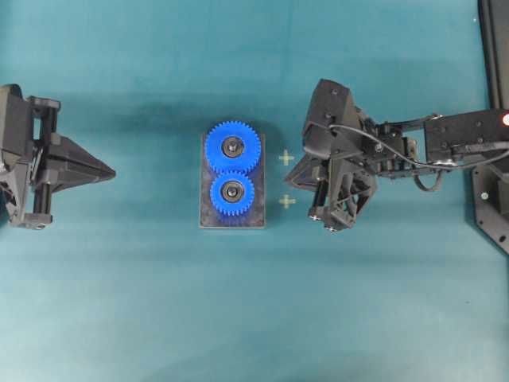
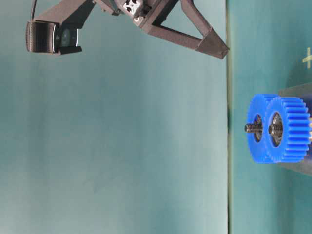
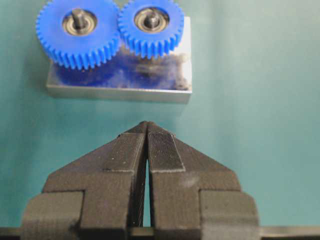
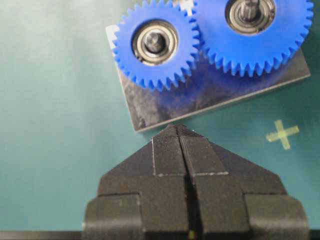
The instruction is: Fit the small gear onto the shaft.
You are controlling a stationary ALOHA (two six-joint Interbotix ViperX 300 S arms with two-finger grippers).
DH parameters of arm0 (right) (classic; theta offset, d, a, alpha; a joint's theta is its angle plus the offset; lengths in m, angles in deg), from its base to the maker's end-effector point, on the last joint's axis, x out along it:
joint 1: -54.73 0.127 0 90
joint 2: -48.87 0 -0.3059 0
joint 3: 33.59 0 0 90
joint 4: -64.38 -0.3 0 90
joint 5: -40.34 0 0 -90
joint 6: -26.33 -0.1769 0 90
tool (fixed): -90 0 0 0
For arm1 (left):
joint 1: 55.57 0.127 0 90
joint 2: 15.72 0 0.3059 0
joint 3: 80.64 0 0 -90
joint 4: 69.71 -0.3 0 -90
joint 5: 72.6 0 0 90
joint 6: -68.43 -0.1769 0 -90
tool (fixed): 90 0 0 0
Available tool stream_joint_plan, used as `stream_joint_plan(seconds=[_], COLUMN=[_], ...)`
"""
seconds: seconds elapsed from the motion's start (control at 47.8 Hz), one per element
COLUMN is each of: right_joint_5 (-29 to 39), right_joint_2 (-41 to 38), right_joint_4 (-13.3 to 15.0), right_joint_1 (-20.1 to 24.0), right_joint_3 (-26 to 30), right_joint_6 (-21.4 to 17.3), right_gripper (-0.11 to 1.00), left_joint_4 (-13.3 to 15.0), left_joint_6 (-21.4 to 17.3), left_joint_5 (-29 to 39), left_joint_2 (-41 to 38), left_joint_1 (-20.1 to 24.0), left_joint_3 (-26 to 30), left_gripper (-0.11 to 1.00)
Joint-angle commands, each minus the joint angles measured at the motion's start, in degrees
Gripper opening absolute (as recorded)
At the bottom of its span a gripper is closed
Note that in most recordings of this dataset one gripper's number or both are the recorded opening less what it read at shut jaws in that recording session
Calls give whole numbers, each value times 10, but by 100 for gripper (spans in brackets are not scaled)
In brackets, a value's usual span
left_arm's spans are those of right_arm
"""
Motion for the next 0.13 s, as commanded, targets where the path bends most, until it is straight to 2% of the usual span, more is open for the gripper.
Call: stream_joint_plan(seconds=[0.0,0.105], right_joint_5=[-11,-14], right_joint_2=[5,5], right_joint_4=[1,1], right_joint_1=[-1,-1], right_joint_3=[4,3], right_joint_6=[-4,-5], right_gripper=[-2,-2], left_joint_4=[-2,-2], left_joint_6=[2,4], left_joint_5=[-4,-4], left_joint_2=[1,1], left_joint_1=[0,0], left_joint_3=[6,6], left_gripper=[0,0])
